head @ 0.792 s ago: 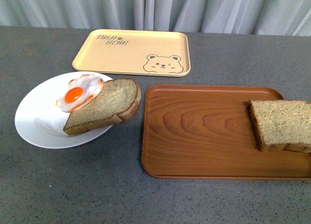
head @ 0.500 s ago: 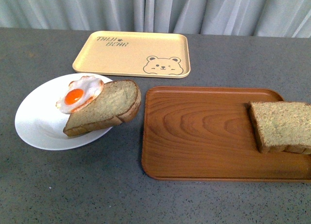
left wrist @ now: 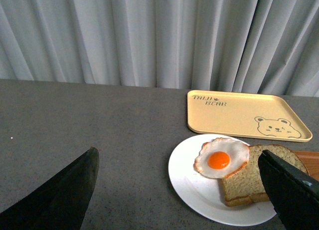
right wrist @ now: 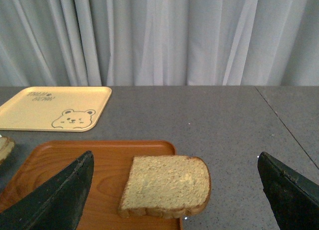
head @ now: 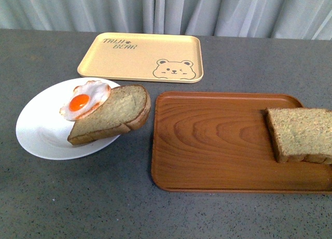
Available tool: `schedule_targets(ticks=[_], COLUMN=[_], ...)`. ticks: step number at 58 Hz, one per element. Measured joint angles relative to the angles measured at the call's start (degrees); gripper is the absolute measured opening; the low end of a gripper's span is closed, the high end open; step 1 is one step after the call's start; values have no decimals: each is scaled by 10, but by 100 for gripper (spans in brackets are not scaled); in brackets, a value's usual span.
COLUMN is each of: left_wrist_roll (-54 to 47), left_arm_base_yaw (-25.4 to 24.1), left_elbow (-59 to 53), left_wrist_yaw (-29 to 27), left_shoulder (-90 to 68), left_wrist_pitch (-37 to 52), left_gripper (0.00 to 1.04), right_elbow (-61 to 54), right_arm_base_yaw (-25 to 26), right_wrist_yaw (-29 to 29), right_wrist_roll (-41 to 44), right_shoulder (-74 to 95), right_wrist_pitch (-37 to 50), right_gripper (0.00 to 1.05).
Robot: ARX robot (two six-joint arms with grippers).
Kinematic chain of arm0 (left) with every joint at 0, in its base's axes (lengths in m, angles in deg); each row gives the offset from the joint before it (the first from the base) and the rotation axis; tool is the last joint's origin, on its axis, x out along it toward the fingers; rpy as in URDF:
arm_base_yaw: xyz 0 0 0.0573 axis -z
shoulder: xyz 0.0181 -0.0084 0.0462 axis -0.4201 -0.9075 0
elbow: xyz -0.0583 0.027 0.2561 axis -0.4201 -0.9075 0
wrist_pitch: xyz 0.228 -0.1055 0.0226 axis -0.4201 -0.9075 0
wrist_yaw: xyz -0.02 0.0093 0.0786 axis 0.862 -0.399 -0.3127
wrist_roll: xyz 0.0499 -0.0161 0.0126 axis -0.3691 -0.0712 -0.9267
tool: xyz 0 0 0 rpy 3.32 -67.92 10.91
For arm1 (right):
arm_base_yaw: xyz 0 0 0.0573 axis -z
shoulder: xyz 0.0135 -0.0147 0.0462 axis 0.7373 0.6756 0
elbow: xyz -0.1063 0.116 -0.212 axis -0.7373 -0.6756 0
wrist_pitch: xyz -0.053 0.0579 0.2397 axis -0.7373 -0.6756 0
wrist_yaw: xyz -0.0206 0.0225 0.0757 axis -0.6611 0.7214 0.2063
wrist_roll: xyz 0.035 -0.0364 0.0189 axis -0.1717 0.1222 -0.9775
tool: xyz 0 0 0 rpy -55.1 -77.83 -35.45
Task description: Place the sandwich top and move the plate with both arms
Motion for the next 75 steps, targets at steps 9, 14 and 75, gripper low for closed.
schedule_targets(ticks=[9,14,75], left_wrist_roll=[0,0,0], left_arm_base_yaw=[0,0,0], left_elbow=[0,0,0], left_wrist_yaw=[0,0,0], left_shoulder=[0,0,0], left_wrist_pitch=[0,0,0], left_gripper=[96,96,96], right_elbow=[0,0,203], right_arm_base_yaw=[0,0,282], right_wrist_yaw=[0,0,245], right_wrist_roll=[0,0,-50], right_shoulder=[0,0,936], right_wrist_pitch=[0,0,280], right_gripper=[96,96,96])
